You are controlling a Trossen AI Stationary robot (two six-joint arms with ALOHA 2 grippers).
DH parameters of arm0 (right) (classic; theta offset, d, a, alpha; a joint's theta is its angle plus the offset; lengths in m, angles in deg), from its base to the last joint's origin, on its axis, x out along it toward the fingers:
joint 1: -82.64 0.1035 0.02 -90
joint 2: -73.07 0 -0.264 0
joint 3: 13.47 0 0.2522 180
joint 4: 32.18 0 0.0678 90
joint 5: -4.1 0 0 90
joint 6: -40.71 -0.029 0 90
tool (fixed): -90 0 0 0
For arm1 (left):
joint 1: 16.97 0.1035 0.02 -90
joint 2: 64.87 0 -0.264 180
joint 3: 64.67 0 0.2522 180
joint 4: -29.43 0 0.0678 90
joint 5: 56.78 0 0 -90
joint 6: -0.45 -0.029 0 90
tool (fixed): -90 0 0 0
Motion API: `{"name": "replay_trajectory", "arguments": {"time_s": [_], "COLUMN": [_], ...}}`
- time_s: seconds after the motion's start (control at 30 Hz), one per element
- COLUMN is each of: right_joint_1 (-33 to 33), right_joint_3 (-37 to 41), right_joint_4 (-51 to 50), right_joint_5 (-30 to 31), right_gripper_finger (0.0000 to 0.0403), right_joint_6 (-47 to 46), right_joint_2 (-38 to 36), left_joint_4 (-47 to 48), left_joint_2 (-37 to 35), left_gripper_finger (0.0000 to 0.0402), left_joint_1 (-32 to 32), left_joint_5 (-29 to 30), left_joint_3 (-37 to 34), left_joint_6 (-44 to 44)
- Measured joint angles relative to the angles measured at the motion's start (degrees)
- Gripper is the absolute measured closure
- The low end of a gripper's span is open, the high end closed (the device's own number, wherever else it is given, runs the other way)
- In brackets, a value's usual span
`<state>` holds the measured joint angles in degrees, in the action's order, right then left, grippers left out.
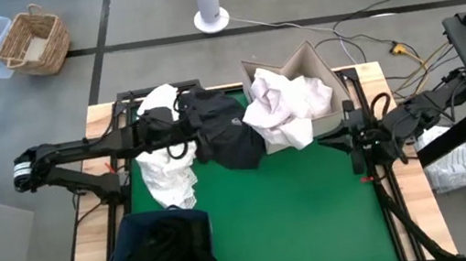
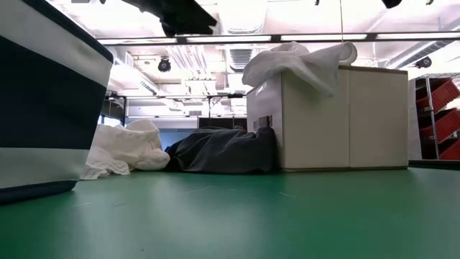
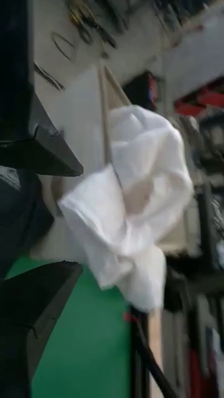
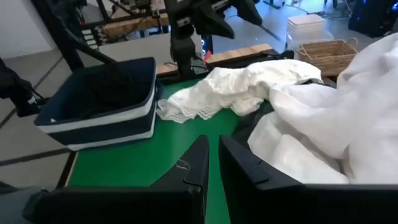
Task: Sort clothes
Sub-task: Put the bottom white shirt into the brown laundry organizer
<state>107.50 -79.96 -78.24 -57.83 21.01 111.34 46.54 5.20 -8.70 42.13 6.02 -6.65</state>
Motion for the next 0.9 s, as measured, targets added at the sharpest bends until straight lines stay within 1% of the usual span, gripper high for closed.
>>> {"name": "replay_trajectory", "arguments": {"time_s": [0.07,0.2,0.33,0.43,0.53,0.63,0.73,0.8,0.83,0.9], "right_joint_1": [0.0,0.0,0.0,0.0,0.0,0.0,0.0,0.1,0.1,0.1], "right_joint_3": [0.0,0.5,0.5,0.5,0.5,0.5,-0.3,-0.6,-0.6,-0.7], "right_joint_4": [-0.2,-0.4,-0.4,-0.5,-0.5,-0.5,-0.3,-0.4,-0.4,-0.4], "right_joint_5": [0.0,0.0,0.0,0.0,0.0,0.0,0.0,0.0,0.0,0.0], "right_gripper_finger": [0.0374,0.0374,0.0374,0.0374,0.0374,0.0374,0.0374,0.0374,0.0374,0.0375], "right_joint_6": [0.7,0.8,0.8,0.8,0.8,0.0,-1.5,-1.0,-0.4,0.0], "right_joint_2": [0.2,2.2,5.3,7.7,9.8,10.9,11.0,10.9,10.8,10.6], "left_joint_4": [-1.8,-0.2,-1.9,-8.6,-18.0,-24.7,-26.6,-27.0,-27.2,-27.4], "left_joint_2": [-1.2,-1.5,-0.1,2.9,8.0,13.8,18.6,21.1,22.3,24.2], "left_gripper_finger": [0.0189,0.0189,0.0190,0.0190,0.0190,0.0190,0.0190,0.0190,0.0190,0.0190], "left_joint_1": [0.0,0.0,0.6,1.5,1.6,1.5,1.6,1.6,1.5,1.5], "left_joint_5": [-3.6,-13.0,-14.0,-15.0,-18.2,-18.5,-18.4,-18.4,-17.8,-13.0], "left_joint_3": [-1.4,-2.6,-2.7,-2.6,-2.6,-2.2,-0.4,0.8,1.3,2.4], "left_joint_6": [-0.8,-5.1,-7.0,-7.7,-7.7,-7.4,-7.0,-7.4,-7.6,-7.8]}}
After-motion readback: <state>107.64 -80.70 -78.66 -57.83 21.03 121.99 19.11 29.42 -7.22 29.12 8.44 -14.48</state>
